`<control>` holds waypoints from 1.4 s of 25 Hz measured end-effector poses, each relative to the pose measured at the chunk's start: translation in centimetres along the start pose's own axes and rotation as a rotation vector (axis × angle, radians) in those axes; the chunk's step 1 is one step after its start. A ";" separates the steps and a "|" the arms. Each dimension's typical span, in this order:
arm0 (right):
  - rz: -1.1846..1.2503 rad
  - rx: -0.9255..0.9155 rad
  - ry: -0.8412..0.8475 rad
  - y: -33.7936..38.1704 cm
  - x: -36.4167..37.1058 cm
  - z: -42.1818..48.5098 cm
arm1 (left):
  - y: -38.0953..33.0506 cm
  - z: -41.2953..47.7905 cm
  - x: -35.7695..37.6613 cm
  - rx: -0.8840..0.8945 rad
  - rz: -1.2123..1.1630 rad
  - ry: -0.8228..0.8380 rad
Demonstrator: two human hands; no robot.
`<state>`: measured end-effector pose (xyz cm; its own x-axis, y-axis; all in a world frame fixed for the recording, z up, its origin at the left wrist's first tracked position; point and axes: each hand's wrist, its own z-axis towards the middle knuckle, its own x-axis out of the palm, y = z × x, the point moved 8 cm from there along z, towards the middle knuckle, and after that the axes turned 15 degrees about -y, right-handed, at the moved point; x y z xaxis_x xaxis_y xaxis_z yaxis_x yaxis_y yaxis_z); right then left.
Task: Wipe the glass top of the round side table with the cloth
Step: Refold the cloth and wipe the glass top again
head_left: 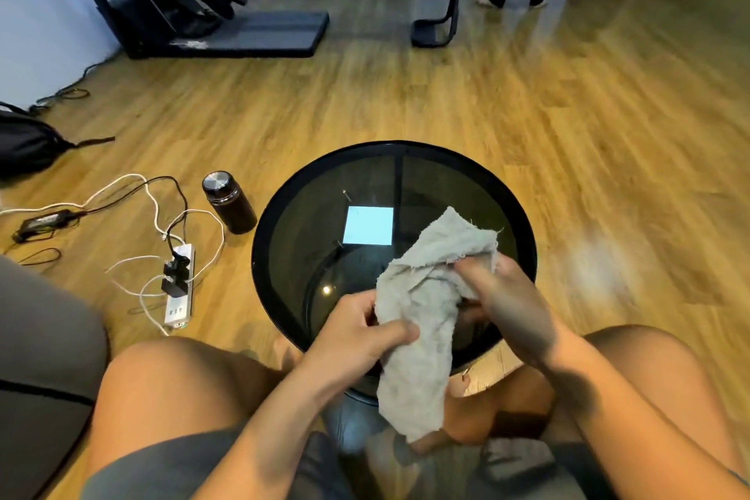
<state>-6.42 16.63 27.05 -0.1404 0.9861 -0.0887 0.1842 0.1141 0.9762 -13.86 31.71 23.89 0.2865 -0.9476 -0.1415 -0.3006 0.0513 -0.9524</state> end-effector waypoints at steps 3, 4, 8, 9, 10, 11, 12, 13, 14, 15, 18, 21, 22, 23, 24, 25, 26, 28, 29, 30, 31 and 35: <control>-0.115 -0.091 -0.097 2.2 -2.0 0.6 | -0.7 -0.2 -1.3 0.171 0.116 -0.038; -0.096 -0.107 -0.091 2.8 -2.2 0.7 | -1.0 -0.4 -1.6 0.226 0.148 -0.033; -0.055 -0.226 -0.015 4.6 -1.4 0.8 | -1.3 -0.8 -1.7 0.286 0.193 0.084; -0.033 -0.212 -0.002 4.5 -1.4 1.0 | -1.2 -1.0 -1.7 0.251 0.135 0.096; 0.036 -0.148 0.053 4.0 -1.2 1.3 | -1.3 -1.0 -2.0 0.209 0.056 0.078; 0.156 -0.042 0.154 3.3 -0.7 1.3 | -1.3 -1.0 -2.4 0.162 -0.029 0.040; 0.279 0.085 0.289 2.6 0.0 0.9 | -1.3 -1.0 -2.8 0.112 -0.104 -0.006; 0.355 0.183 0.400 2.1 0.7 0.3 | -1.3 -1.0 -3.3 0.058 -0.159 -0.046; 0.342 0.217 0.452 1.6 0.9 -0.1 | -1.3 -0.8 -3.6 0.011 -0.176 -0.072; 0.234 0.176 0.470 1.3 0.9 -0.2 | -1.3 -0.8 -3.7 -0.031 -0.165 -0.080; -0.403 -0.160 0.431 0.8 1.0 -0.2 | -0.9 -0.8 -3.5 -0.149 -0.092 -0.058; -0.469 -0.187 0.219 0.1 0.2 1.3 | -1.2 -1.2 -3.4 -0.181 -0.024 0.005; -0.329 -0.135 0.077 -0.1 -0.8 1.9 | -1.3 -1.2 -3.3 -0.182 -0.020 0.034; -0.120 -0.081 -0.046 -0.3 -1.8 2.3 | -1.4 -1.3 -3.2 -0.190 -0.038 0.062; 0.047 -0.051 -0.085 -0.5 -2.3 2.4 | -1.2 -1.2 -3.0 -0.209 -0.076 0.085; 0.091 -0.058 -0.017 -0.7 -1.9 2.4 | -1.1 -1.2 -2.8 -0.236 -0.114 0.105; -0.010 -0.075 0.129 -1.0 -0.6 1.8 | -0.9 -1.1 -2.5 -0.260 -0.136 0.135; -0.267 -0.058 0.481 -2.5 2.6 -0.2 | -0.8 -0.9 -1.8 -0.267 -0.144 0.272; -0.312 -0.019 0.571 -3.2 3.2 -0.6 | -0.9 -0.8 -1.4 -0.249 -0.132 0.350; -0.309 0.000 0.597 -3.0 3.5 -0.8 | -1.2 -0.6 -1.4 -0.209 -0.070 0.397; -0.307 -0.031 0.548 -2.3 3.3 -0.3 | -1.6 -0.3 -1.9 -0.140 0.062 0.398; -0.383 -0.222 0.274 0.6 2.3 2.8 | -3.9 3.8 -5.6 0.131 0.716 0.121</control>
<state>-3.93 19.25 26.86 -0.4122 0.8076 -0.4217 -0.1365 0.4029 0.9050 -10.89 38.05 27.38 -0.0436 -0.6956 -0.7171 -0.2634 0.7004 -0.6634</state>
